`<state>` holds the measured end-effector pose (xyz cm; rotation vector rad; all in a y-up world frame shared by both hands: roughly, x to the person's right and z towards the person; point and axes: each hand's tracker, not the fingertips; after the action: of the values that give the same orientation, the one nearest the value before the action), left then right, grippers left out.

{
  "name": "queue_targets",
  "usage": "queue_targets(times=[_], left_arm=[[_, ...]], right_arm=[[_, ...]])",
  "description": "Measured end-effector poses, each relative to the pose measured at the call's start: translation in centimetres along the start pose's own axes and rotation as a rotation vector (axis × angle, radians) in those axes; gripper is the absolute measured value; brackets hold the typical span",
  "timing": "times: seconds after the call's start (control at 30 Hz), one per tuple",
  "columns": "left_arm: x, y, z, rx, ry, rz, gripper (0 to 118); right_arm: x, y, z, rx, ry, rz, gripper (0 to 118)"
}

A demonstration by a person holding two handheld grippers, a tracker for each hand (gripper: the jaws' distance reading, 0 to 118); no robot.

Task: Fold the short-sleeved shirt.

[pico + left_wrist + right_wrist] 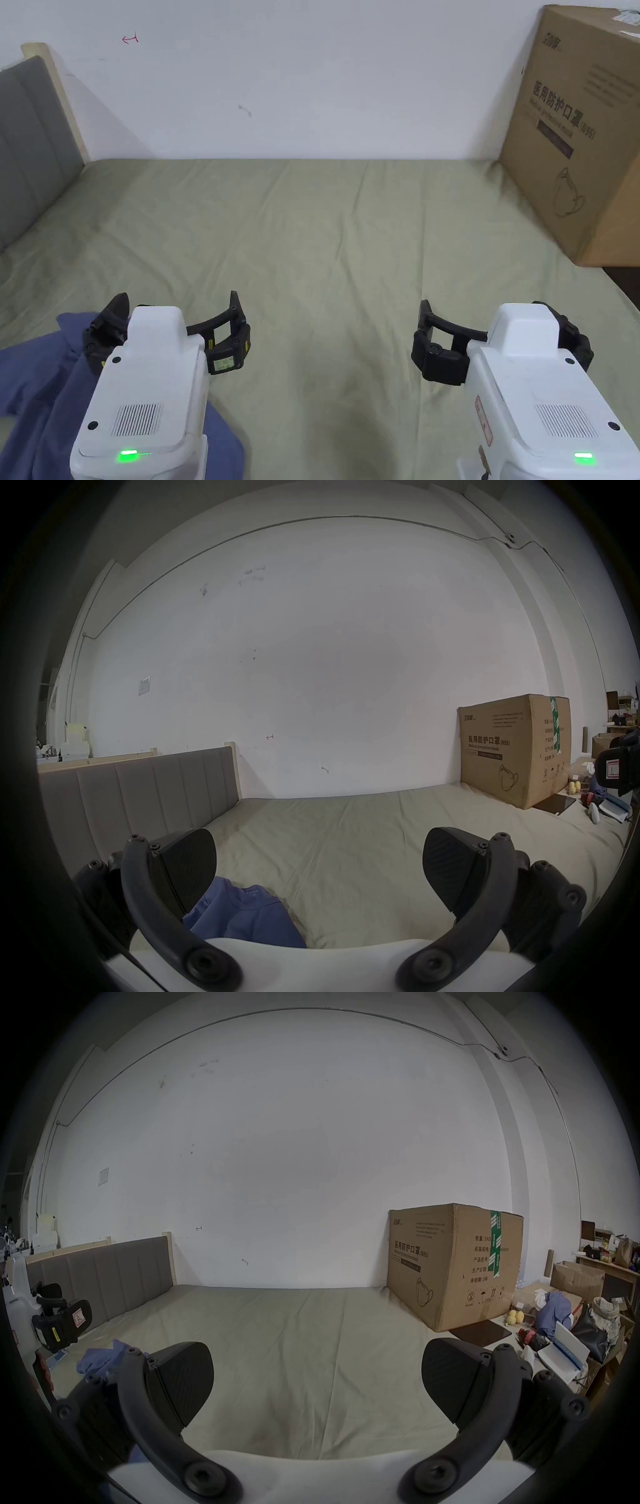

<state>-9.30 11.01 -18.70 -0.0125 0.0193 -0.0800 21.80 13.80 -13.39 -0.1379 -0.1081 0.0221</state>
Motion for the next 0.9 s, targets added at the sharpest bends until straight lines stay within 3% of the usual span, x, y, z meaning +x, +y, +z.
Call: queue_targets(times=[0.1,0.17,0.33,0.4,0.43,0.47,0.5,0.63,0.7,0.83,0.9], left_arm=[[-0.4,0.4,0.0,-0.016,-0.007,0.076,118],[-1.6,1.0,-0.3,-0.054,-0.041,0.332,118],[-6.4,-1.2,-1.7,-0.132,-0.234,1.314,118],[-7.0,-2.4,-1.9,-0.16,-0.224,1.496,118],[-7.0,-2.5,-1.8,-0.164,-0.22,1.504,118],[-7.1,-2.3,-1.8,-0.164,-0.211,1.429,118],[-6.8,-1.6,-1.6,-0.168,-0.186,1.313,118],[-2.2,3.6,0.4,-0.079,-0.072,0.568,118],[-1.0,3.1,0.1,-0.018,-0.046,0.277,118],[0.3,2.5,0.0,0.013,-0.006,0.04,118],[0.9,2.1,-0.1,0.012,0.034,-0.02,118]], right_arm=[[-0.7,0.5,0.4,0.022,-0.04,0.096,117],[-1.9,1.0,0.8,0.06,-0.102,0.26,118],[-5.8,-0.5,1.6,0.307,-0.355,0.911,117],[-6.5,-1.5,1.7,0.402,-0.435,1.068,117],[-6.6,-1.7,1.7,0.409,-0.451,1.069,117],[-6.3,-1.6,1.8,0.403,-0.448,1.045,117],[-6.1,-1.2,1.9,0.359,-0.41,0.951,117],[-3.5,1.1,1.9,0.166,-0.204,0.471,117],[-2.1,1.4,1.8,0.097,-0.12,0.254,117],[0.0,1.3,1.4,0.001,0.002,-0.056,117],[0.3,1.1,1.2,-0.022,0.003,-0.111,117]])
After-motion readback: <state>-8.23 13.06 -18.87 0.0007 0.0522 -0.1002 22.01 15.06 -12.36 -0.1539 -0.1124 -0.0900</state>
